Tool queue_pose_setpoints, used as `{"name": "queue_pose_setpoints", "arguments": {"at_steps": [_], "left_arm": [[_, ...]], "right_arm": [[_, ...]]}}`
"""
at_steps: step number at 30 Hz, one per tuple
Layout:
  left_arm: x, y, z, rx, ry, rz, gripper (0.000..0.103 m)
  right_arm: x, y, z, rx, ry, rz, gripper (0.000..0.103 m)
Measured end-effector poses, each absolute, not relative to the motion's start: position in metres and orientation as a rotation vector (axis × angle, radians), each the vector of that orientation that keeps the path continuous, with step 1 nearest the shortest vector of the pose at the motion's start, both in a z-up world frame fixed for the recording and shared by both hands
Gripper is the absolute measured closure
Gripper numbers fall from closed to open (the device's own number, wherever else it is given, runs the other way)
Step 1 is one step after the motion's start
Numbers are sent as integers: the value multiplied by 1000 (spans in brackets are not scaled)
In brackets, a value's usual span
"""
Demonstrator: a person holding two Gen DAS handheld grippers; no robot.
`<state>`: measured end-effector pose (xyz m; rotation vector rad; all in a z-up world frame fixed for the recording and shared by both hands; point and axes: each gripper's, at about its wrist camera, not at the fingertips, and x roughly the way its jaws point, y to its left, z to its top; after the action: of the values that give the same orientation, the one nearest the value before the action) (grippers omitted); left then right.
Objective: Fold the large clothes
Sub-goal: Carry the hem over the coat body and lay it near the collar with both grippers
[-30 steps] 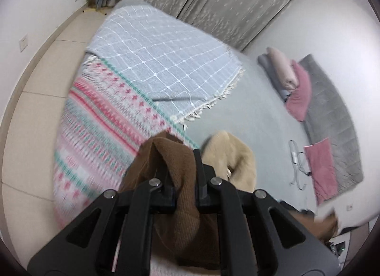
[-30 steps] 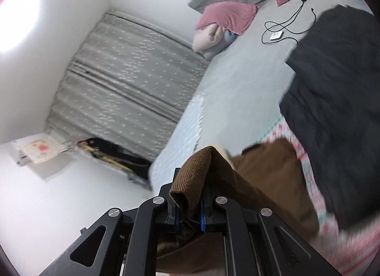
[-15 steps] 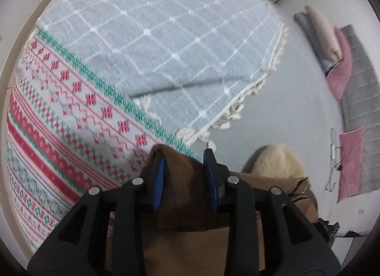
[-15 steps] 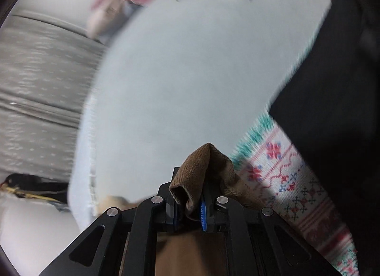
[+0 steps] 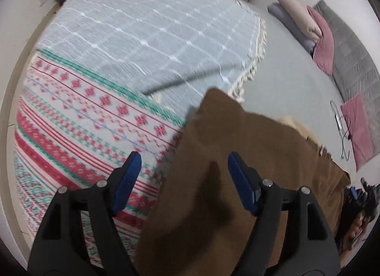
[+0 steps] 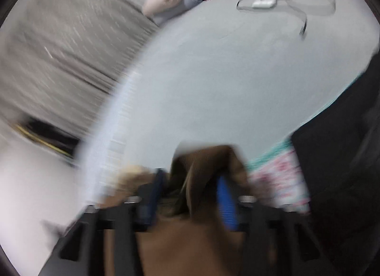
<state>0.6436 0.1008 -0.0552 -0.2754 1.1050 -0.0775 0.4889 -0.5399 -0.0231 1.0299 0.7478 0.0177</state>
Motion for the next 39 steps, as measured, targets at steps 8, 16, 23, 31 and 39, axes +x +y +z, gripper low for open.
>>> {"name": "queue_pose_setpoints", "arguments": {"at_steps": [8,16,23,31,39], "left_arm": [[661,68,-88,-214,1139,-54,34],[661,68,-98,-203,1078,-50,90],[650,80,-58,-250,890,-21,95],[658,72,-69,-166,843,54,94],[658,86,-110,-218,879,92,78]], "right_arm": [[525,-492,-45,406,925,-158,41],[549,-484,-88,445,990,-170,64],[539,-462,-44,303,835,-241,95],[557,-440,-8,174,709,-363,95],[592,-412,-93,11,886,-442,88]]}}
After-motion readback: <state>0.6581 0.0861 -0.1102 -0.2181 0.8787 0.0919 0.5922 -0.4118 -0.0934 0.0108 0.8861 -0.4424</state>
